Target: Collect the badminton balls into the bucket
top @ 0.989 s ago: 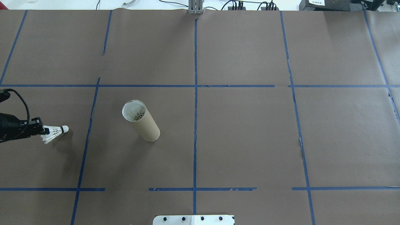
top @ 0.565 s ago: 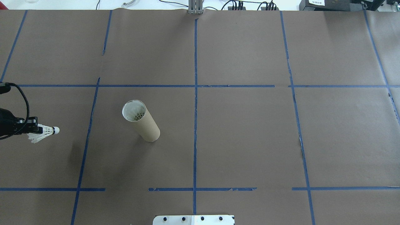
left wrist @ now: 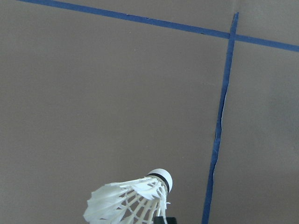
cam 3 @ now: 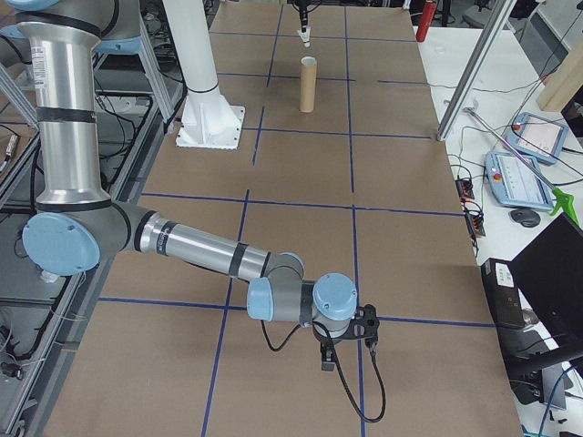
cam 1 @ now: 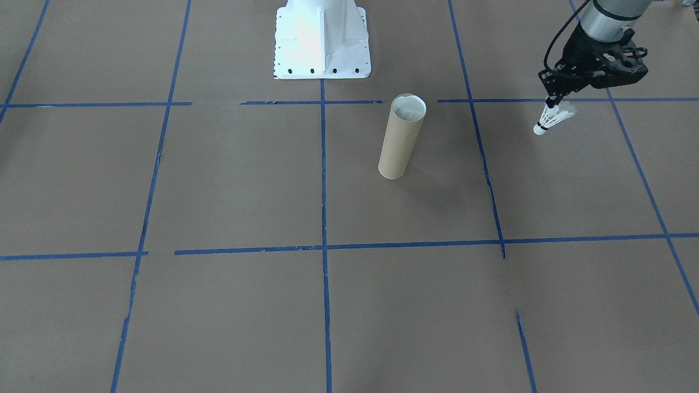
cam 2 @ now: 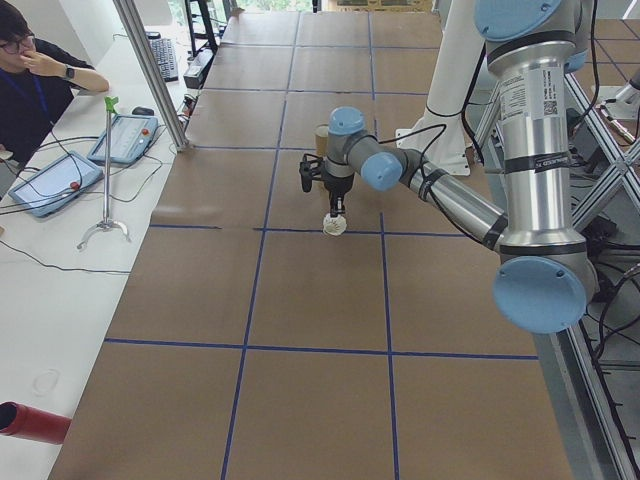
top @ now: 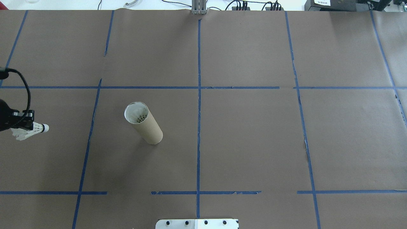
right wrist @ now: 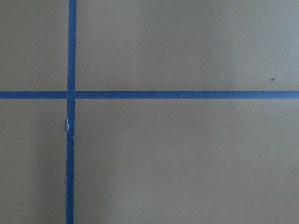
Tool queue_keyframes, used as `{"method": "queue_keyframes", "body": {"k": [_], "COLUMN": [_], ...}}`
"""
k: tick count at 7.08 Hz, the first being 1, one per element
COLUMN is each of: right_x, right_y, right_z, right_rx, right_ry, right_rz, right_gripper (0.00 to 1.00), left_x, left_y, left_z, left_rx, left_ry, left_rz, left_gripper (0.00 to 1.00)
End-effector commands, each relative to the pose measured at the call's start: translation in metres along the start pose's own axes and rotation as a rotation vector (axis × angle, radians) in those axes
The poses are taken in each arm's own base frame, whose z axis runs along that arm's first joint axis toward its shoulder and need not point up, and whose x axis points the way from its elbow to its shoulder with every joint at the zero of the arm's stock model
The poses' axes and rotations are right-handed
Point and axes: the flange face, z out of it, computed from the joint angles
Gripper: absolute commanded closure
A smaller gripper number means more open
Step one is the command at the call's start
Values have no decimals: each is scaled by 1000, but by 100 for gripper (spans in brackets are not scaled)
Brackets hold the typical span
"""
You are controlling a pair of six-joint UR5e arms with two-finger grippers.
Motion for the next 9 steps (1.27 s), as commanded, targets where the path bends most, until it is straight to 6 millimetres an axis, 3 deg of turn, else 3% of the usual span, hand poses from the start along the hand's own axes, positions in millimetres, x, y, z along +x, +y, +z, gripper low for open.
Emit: {"method": "queue_keyframes", "body": {"k": [1, 2, 5, 6, 9], "right_x": [0, 0, 0, 0, 0], "right_y": [0, 0, 0, 0, 0], "right_z": [0, 0, 0, 0, 0], "right_rx": [0, 0, 0, 0, 0], "right_ry": [0, 0, 0, 0, 0], "right_rz": [0, 0, 0, 0, 0], "right_gripper": [0, 0, 0, 0, 0], "left_x": [86, 123, 192, 222, 339], "left_y": [-26, -26, -43, -54, -46], "left_z": [-71, -109, -151, -159, -145], "left_rx": [8, -21, -18, -24, -54], "left_ry": [-133, -174, -235, -245, -313], "left_rz": [-21, -23, -47, -68, -129], "left_gripper": [100, 100, 100, 100, 100]}}
